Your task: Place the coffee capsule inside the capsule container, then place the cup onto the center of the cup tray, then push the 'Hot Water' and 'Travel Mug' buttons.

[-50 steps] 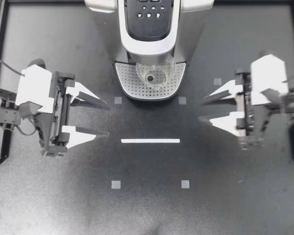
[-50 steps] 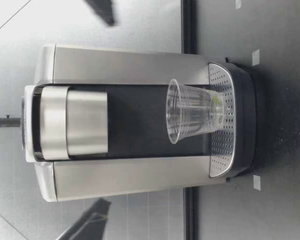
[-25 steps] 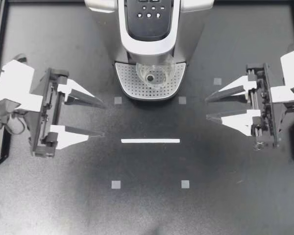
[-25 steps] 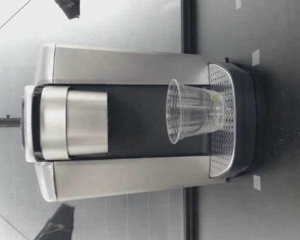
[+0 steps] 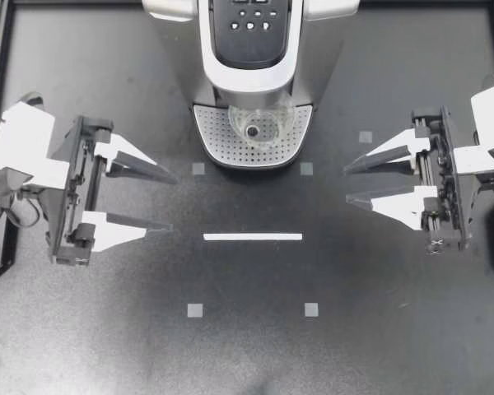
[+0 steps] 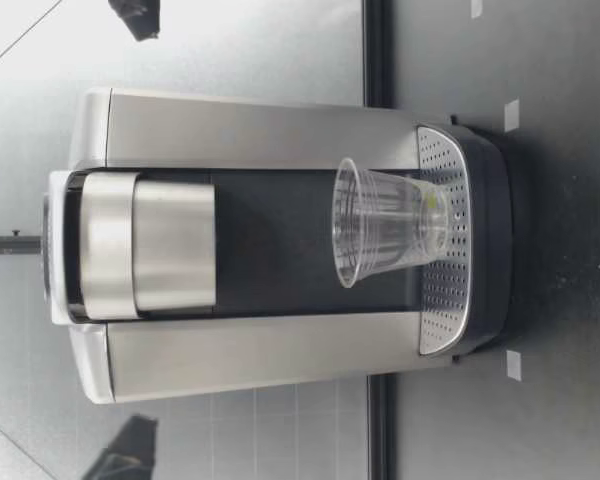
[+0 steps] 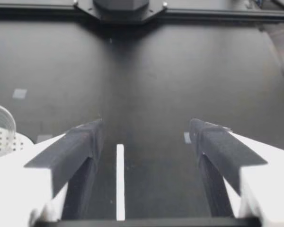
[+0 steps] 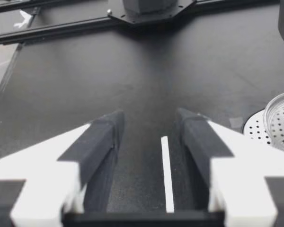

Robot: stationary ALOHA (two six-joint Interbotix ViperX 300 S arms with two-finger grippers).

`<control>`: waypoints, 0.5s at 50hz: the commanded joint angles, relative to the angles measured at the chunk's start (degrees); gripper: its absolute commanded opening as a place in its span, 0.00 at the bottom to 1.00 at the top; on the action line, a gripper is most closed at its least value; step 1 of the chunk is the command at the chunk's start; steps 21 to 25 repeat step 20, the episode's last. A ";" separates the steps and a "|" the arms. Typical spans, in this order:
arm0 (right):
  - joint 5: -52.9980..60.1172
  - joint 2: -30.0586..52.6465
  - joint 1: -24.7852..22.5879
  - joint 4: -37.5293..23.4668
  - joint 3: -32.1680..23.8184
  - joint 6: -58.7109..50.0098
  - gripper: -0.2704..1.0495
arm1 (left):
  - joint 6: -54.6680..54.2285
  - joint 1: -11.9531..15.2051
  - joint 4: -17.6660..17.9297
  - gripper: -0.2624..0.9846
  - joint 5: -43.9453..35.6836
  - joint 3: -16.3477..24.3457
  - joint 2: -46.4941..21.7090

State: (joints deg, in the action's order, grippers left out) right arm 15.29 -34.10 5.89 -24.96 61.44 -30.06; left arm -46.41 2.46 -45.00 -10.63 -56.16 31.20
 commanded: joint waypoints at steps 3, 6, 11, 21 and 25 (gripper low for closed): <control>0.97 -0.26 -0.44 -0.09 -0.79 0.09 0.60 | -0.09 0.18 0.00 0.69 -0.53 0.79 0.62; 1.23 -0.26 -0.44 -0.09 -0.88 0.09 0.60 | 0.00 0.18 0.00 0.69 -0.53 0.88 0.70; 1.41 -0.26 -0.44 -0.09 -0.79 0.09 0.60 | 0.09 0.18 0.00 0.69 -0.53 0.97 0.70; 1.49 -0.26 -0.44 -0.09 -0.70 0.09 0.60 | 0.09 0.18 0.00 0.69 -0.53 1.05 0.70; 1.49 -0.26 -0.44 -0.09 -0.70 0.09 0.60 | 0.09 0.18 0.00 0.69 -0.53 1.05 0.70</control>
